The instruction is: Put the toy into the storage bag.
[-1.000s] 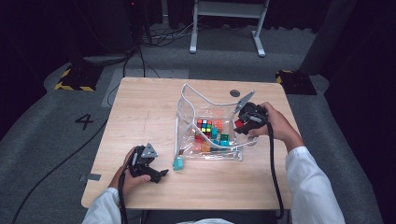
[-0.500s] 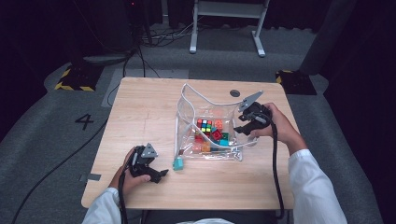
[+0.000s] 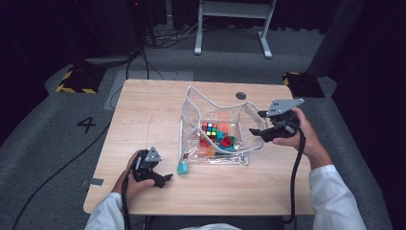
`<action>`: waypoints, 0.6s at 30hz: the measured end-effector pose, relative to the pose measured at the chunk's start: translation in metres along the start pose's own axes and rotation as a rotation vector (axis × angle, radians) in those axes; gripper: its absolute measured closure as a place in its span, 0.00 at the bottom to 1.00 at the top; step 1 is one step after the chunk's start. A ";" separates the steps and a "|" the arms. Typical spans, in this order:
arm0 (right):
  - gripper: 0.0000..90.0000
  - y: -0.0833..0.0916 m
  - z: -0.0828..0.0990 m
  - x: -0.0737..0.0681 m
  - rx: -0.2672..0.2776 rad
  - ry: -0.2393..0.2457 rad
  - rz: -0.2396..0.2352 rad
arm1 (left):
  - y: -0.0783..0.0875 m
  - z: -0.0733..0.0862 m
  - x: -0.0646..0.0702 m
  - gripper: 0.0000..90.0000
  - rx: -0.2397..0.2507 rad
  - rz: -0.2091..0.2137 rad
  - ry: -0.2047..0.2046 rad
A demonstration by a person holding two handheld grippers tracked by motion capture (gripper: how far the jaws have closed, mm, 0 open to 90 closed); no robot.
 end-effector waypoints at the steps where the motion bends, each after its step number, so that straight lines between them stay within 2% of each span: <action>1: 0.31 0.004 0.002 0.000 0.013 0.007 0.009 | 0.000 0.000 0.000 0.00 0.000 0.000 0.000; 7: 0.31 0.026 0.016 -0.003 0.062 -0.031 0.052 | 0.000 0.000 0.000 0.00 0.000 0.000 0.000; 10: 0.30 0.031 0.024 -0.005 0.070 -0.044 0.077 | 0.000 0.000 0.001 0.00 0.000 0.009 0.006; 15: 0.30 0.039 0.040 -0.007 0.091 -0.058 0.088 | 0.000 0.000 0.000 0.00 0.000 0.000 0.000; 18: 0.29 0.039 0.050 -0.009 0.083 -0.060 0.103 | 0.000 0.000 0.000 0.00 0.001 0.001 0.002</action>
Point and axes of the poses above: each handheld gripper's, and its own axes: y roughly backward along the jaws, z roughly out of its underside, x roughly to its right, the point moved 6 cm from there along -y, roughly forward along the jaws, and after that the axes turned 13 degrees about -x, right-handed, at the moved point
